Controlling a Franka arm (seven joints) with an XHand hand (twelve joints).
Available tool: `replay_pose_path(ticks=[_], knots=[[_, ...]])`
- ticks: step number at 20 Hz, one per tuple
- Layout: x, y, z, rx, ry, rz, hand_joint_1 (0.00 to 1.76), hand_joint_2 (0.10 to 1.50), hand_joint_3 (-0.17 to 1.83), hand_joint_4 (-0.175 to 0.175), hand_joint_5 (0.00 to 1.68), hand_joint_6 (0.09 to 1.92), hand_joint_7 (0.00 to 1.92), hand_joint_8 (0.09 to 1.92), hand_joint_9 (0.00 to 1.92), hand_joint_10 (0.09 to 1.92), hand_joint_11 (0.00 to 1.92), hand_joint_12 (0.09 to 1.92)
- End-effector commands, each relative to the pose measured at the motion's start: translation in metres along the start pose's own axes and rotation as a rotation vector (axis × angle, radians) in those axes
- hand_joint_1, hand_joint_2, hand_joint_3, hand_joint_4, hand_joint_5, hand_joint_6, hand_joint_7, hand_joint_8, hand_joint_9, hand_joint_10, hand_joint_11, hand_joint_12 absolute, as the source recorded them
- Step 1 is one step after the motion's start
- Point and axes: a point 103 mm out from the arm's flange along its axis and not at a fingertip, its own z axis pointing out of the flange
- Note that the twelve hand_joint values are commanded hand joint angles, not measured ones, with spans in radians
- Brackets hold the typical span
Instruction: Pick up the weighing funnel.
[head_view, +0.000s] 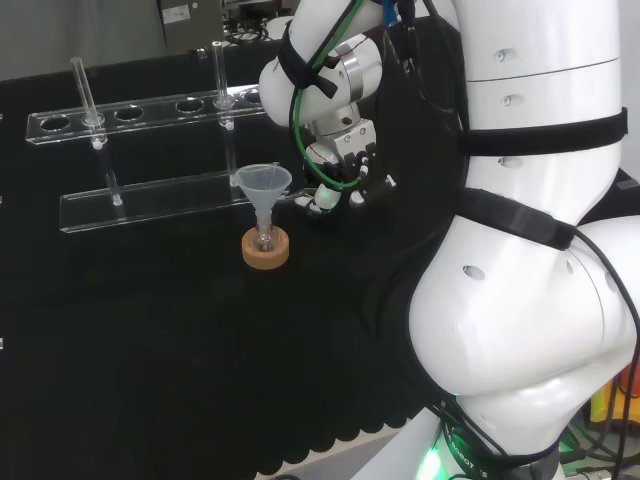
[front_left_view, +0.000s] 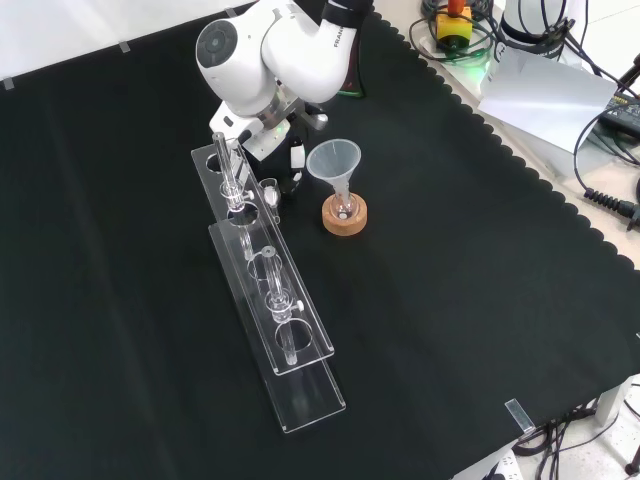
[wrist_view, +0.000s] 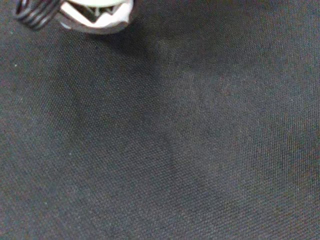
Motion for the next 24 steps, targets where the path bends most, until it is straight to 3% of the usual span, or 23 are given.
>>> replay_pose_path(ticks=[1,14,24], knots=[[0.0007,0.0002,-0.0001,0.001,-0.003,0.001,0.9,0.71,0.57,-0.041,0.82,0.79,0.63,0.74,0.92,0.5,0.73,1.18],[0.0037,0.0005,-0.0028,0.012,0.024,-0.012,0.84,0.67,0.59,-0.056,0.58,0.8,0.59,0.73,0.88,0.47,0.66,1.21],[0.0085,0.005,-0.0013,0.028,0.008,-0.018,0.84,0.66,0.6,-0.047,0.66,0.8,0.57,0.74,0.86,0.5,0.64,1.23]])
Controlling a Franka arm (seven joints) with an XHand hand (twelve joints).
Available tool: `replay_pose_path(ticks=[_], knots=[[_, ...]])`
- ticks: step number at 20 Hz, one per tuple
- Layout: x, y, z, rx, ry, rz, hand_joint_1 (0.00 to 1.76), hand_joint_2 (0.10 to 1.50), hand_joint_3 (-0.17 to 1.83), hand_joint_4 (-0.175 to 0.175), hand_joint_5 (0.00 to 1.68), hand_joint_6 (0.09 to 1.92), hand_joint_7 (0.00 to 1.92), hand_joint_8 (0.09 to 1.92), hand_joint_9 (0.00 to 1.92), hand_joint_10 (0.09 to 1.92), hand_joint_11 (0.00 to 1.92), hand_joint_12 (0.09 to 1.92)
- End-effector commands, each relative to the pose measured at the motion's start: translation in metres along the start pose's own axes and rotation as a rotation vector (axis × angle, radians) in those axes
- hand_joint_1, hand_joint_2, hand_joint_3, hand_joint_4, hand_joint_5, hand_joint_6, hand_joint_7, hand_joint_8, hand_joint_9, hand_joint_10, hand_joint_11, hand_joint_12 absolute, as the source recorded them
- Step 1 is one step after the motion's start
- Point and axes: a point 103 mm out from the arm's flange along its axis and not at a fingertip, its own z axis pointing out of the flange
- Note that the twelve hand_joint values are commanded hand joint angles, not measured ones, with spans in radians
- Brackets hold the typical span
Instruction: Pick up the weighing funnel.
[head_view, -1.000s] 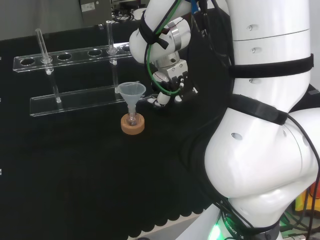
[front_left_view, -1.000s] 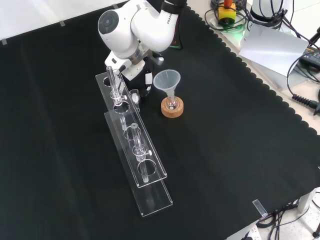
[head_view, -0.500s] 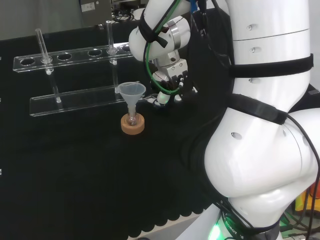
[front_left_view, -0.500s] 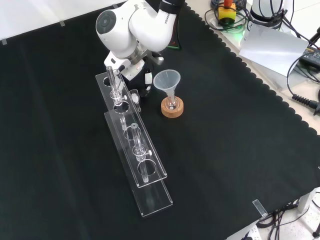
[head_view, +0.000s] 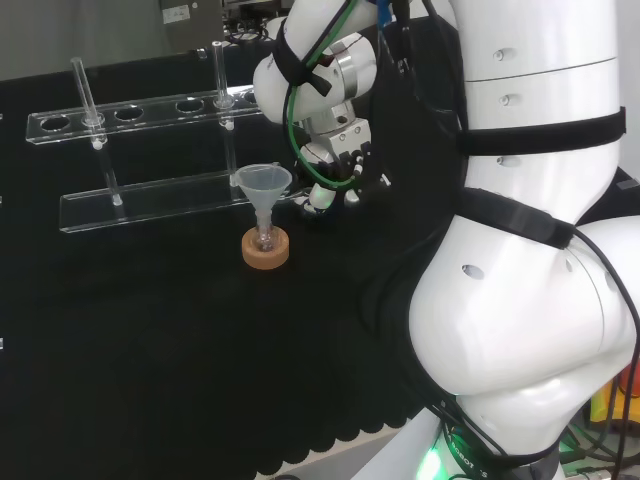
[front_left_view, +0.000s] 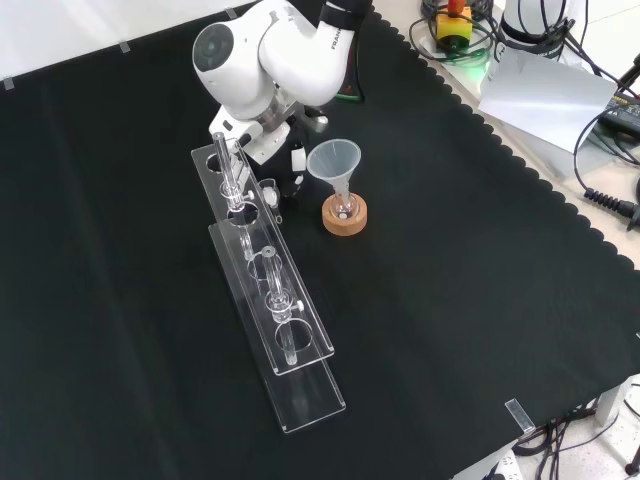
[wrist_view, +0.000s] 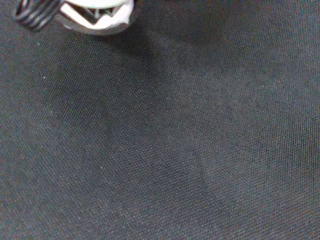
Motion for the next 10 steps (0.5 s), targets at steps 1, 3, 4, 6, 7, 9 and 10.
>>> replay_pose_path(ticks=[1,3,4,6,7,9,10], knots=[[-0.0011,0.0008,0.0023,0.017,-0.009,0.006,0.84,0.66,0.6,-0.042,0.7,0.81,0.57,0.75,0.86,0.5,0.64,1.23],[-0.0025,0.0007,0.0035,0.022,-0.014,0.01,0.85,0.67,0.61,-0.034,0.76,0.81,0.57,0.75,0.86,0.51,0.64,1.23],[-0.0033,0.0004,0.0037,0.023,-0.016,0.011,0.86,0.67,0.61,-0.03,0.8,0.81,0.57,0.75,0.86,0.51,0.65,1.23],[-0.0049,-0.0003,0.0029,0.02,-0.02,0.017,0.87,0.68,0.61,-0.028,0.85,0.81,0.57,0.75,0.86,0.52,0.65,1.23],[-0.0057,-0.0008,0.0022,0.018,-0.023,0.02,0.88,0.68,0.61,-0.029,0.86,0.81,0.57,0.75,0.86,0.52,0.65,1.22],[-0.007,-0.0022,-0.0003,0.006,-0.035,0.03,0.94,0.76,0.53,0.045,0.94,0.86,0.58,0.76,0.87,0.52,0.66,1.22],[-0.0073,-0.0031,-0.0018,0.0,-0.042,0.033,0.99,0.81,0.47,0.104,1.0,0.88,0.6,0.75,0.88,0.52,0.67,1.21]])
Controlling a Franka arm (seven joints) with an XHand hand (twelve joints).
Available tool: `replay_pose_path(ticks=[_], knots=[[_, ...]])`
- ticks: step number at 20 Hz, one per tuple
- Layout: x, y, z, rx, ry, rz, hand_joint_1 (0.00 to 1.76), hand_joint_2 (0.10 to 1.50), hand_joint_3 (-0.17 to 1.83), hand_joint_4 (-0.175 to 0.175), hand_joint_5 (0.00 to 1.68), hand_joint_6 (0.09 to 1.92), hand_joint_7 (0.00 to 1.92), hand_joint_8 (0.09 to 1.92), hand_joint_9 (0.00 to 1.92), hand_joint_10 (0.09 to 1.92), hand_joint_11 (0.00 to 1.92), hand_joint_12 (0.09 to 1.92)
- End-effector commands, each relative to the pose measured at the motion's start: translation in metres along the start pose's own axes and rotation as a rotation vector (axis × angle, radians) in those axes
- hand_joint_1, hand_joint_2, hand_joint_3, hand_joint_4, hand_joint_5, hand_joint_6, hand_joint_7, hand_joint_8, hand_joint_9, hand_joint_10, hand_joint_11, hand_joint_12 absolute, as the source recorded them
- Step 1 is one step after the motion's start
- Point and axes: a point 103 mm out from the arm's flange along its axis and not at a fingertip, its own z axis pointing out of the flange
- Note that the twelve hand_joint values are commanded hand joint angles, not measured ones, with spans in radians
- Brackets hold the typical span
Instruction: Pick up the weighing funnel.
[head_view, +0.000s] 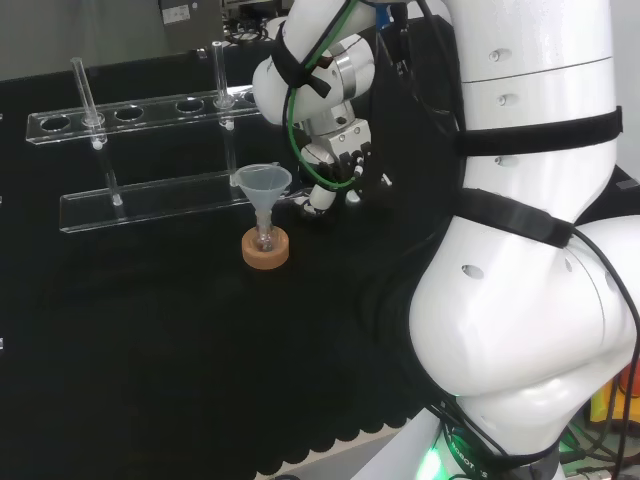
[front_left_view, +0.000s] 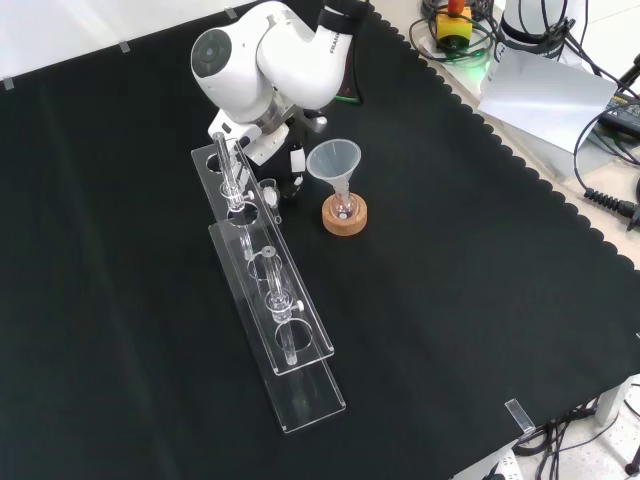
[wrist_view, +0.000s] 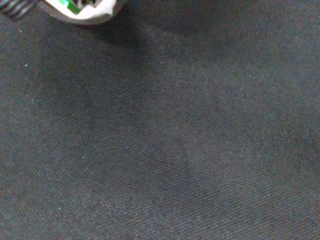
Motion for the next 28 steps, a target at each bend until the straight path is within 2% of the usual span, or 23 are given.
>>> replay_pose_path(ticks=[1,2,5,10,23,26,28], knots=[[-0.004,-0.004,-0.007,-0.025,-0.03,0.017,1.03,0.81,0.49,0.139,1.05,0.9,0.62,0.74,0.9,0.51,0.69,1.2],[-0.005,-0.006,-0.009,-0.031,-0.034,0.015,1.05,0.79,0.54,0.151,1.08,0.92,0.65,0.73,0.92,0.49,0.71,1.18],[-0.008,-0.011,-0.016,-0.044,-0.028,0.012,1.08,0.74,0.64,0.142,1.11,0.95,0.68,0.71,0.96,0.46,0.76,1.15],[-0.017,-0.021,-0.028,-0.054,-0.009,0.025,1.09,0.72,0.68,0.136,1.11,0.96,0.68,0.71,0.98,0.44,0.78,1.13],[-0.052,-0.074,-0.052,-0.121,0.077,0.11,1.09,0.71,0.69,0.137,1.12,0.96,0.66,0.7,0.99,0.43,0.79,1.12],[-0.061,-0.088,-0.06,-0.144,0.129,0.14,1.09,0.71,0.69,0.137,1.12,0.96,0.66,0.7,0.99,0.43,0.79,1.12],[-0.064,-0.096,-0.066,-0.159,0.129,0.15,1.09,0.71,0.69,0.137,1.12,0.96,0.66,0.7,0.99,0.43,0.79,1.12]])
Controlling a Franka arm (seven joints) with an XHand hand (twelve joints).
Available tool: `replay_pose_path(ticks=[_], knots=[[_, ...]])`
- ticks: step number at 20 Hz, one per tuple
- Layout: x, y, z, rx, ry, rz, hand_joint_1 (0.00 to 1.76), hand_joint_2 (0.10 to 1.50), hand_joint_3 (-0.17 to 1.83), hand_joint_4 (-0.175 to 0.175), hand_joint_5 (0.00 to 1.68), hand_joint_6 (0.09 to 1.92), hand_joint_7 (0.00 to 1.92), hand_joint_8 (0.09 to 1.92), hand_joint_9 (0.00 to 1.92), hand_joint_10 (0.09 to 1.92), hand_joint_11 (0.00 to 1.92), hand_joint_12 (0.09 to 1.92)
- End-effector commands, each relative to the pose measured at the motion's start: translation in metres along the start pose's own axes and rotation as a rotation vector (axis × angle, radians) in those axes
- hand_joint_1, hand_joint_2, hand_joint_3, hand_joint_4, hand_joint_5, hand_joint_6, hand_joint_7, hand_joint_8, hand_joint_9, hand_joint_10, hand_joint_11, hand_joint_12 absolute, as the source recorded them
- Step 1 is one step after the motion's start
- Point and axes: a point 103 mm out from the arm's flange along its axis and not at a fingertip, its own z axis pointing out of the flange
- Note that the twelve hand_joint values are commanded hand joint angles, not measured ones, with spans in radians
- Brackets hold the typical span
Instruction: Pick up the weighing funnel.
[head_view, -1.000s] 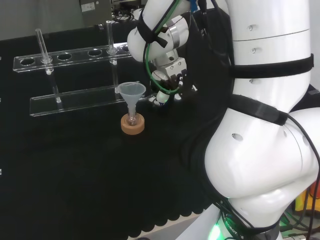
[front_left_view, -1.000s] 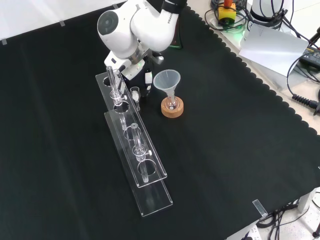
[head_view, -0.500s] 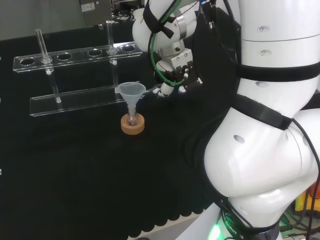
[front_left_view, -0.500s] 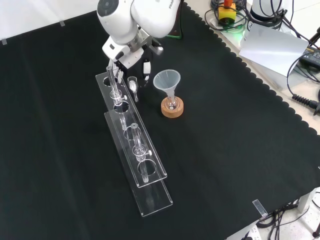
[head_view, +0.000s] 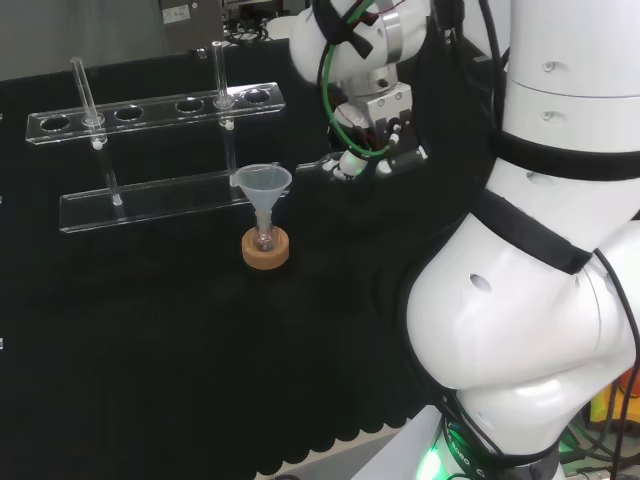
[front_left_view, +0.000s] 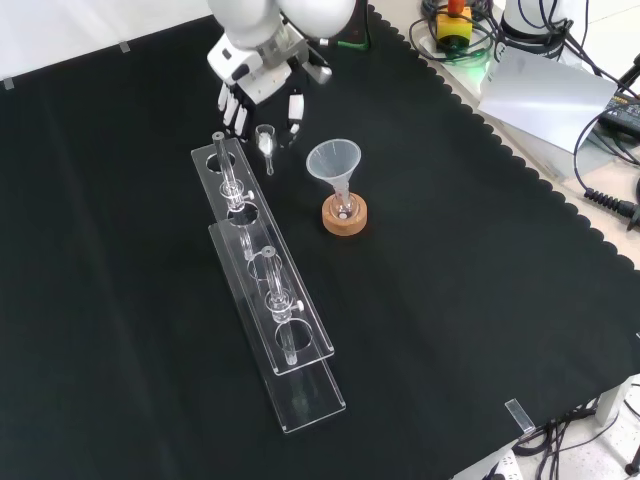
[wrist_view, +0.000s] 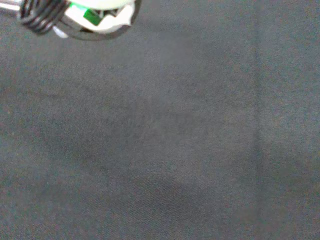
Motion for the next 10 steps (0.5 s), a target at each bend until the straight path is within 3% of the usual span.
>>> replay_pose_path(ticks=[1,10], knots=[[-0.021,-0.029,-0.019,-0.046,0.059,0.059,1.09,0.71,0.69,0.137,1.12,0.96,0.66,0.7,0.99,0.43,0.79,1.12],[-0.029,-0.057,-0.044,-0.078,0.049,0.095,1.09,0.71,0.7,0.138,1.12,0.95,0.65,0.7,0.98,0.43,0.79,1.12]])
